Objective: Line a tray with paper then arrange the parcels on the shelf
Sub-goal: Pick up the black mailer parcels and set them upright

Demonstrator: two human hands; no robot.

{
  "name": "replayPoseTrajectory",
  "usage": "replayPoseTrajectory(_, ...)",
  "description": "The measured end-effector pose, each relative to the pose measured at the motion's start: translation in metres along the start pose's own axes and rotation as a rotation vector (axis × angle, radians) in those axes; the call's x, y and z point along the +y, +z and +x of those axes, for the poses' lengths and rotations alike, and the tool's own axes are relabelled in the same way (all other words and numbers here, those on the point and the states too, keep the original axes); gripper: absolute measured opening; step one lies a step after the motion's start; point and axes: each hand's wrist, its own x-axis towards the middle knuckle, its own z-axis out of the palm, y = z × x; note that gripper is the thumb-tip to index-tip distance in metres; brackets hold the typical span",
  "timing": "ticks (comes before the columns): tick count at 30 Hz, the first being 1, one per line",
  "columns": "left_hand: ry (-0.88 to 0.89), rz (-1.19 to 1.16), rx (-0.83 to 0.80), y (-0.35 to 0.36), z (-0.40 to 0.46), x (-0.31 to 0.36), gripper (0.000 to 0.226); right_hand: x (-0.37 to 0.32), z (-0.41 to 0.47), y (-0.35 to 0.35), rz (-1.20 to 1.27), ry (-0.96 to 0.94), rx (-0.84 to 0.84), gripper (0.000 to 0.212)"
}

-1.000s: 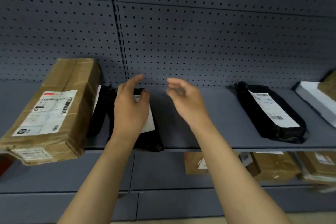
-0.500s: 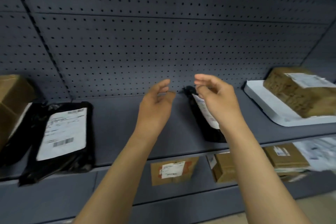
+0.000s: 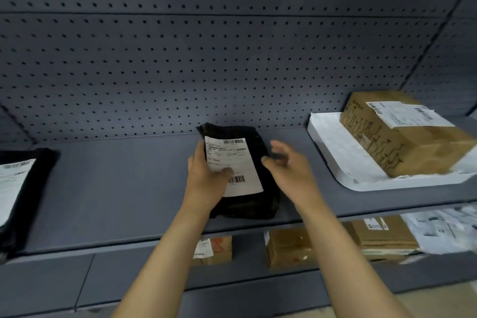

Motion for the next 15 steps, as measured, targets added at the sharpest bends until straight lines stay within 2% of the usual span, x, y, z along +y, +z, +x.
replayPoseTrajectory(2,-0.077,-0.02,-0.013,0.005,-0.002,-0.003,0.054,0.01,0.0,0.006,-0.009,0.029,-0.071,0.046)
replayPoseTrajectory(6,-0.174,-0.066,0.028,0.006,-0.008,0.0,0.032,0.015,-0.003,0.013,0.04,0.063,-0.062,0.046)
replayPoseTrajectory(11,-0.202,-0.201,0.049,-0.016,-0.013,0.01,0.021,-0.007,-0.002,0.02,0.076,-0.002,-0.065,0.045)
replayPoseTrajectory(15,-0.156,-0.218,0.128,-0.065,-0.018,0.024,0.025,-0.046,-0.008,0.046,0.099,-0.061,-0.131,0.047)
